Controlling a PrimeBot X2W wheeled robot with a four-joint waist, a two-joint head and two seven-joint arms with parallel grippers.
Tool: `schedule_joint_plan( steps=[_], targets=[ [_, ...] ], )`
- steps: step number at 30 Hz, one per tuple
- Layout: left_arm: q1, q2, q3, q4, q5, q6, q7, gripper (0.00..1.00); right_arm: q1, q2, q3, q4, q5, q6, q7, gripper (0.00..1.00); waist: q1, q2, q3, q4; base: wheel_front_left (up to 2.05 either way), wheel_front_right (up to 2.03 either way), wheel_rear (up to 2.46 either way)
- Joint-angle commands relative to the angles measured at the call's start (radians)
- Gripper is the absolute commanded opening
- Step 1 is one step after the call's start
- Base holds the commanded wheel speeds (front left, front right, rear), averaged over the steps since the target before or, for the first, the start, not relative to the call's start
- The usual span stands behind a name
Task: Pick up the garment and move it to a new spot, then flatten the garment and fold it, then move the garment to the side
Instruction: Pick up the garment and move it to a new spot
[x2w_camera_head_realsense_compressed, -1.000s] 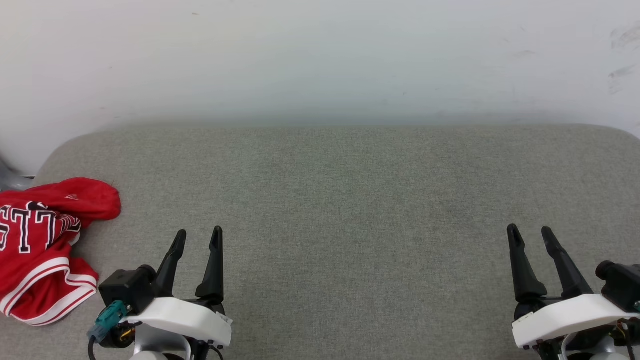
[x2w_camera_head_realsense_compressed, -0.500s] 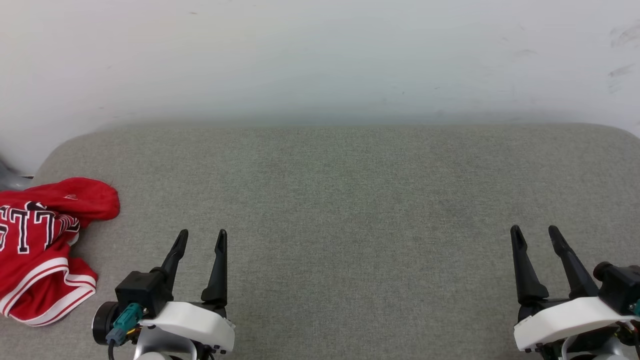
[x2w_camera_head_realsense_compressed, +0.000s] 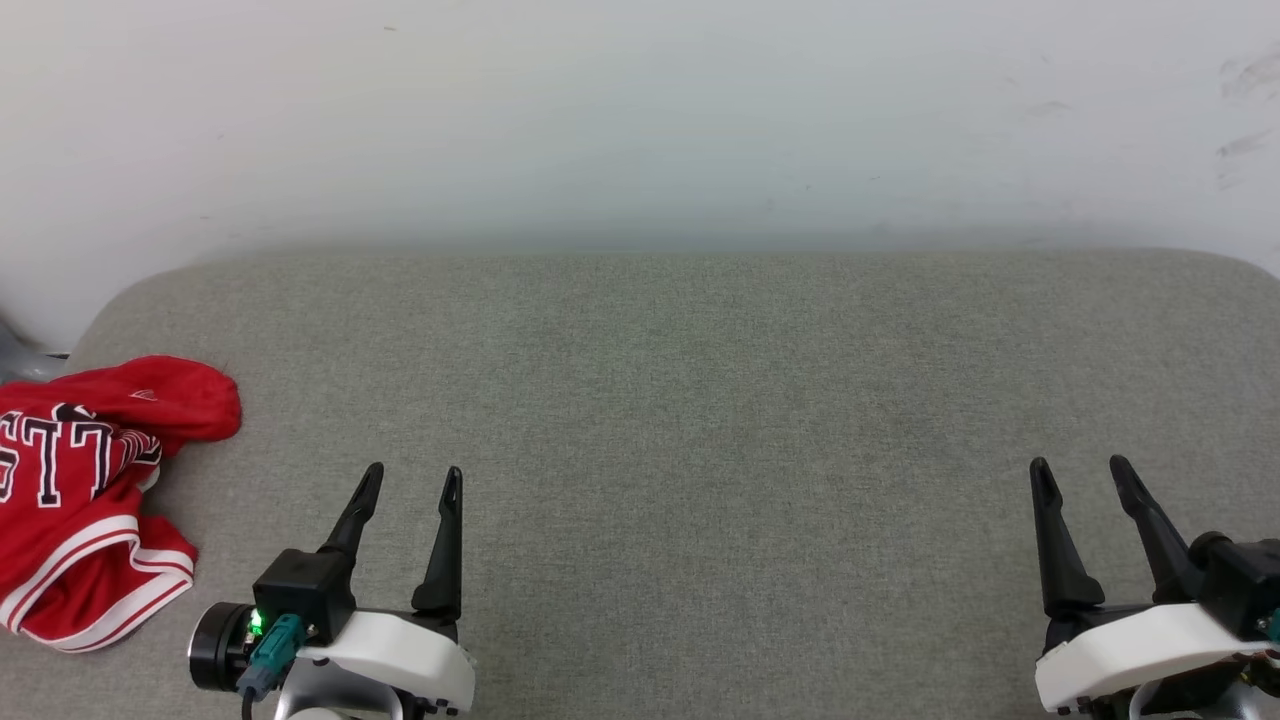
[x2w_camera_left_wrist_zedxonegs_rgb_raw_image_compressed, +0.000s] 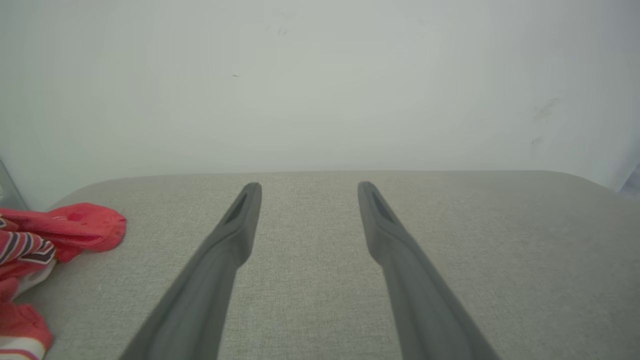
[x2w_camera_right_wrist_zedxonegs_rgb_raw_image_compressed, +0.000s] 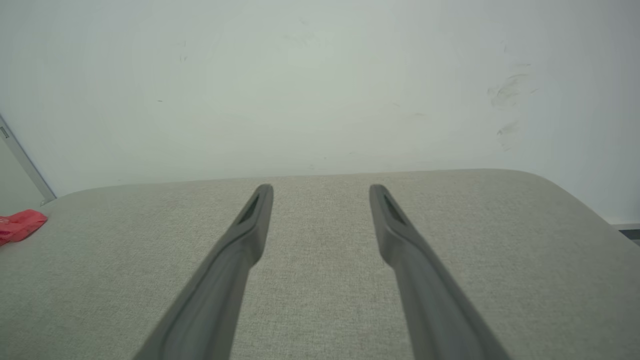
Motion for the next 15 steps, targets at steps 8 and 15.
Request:
schedule_joint_plan(
  steps=[8,15],
  targets=[
    [-0.014,-0.009,0.000,0.011,0.060,-0.005,-0.021,1.00,0.015,0.002,-0.009,-0.018,-0.041,0.000,-0.007,1.00,0.0000,0.0000,0.000,0.002,0.00,0.00,0.00],
    [-0.018,-0.015,0.006,0.027,0.094,-0.014,-0.035,1.00,0.016,0.003,-0.010,-0.021,-0.072,0.000,-0.017,1.00,0.0000,0.0000,0.002,0.004,0.00,0.00,0.00]
  ],
)
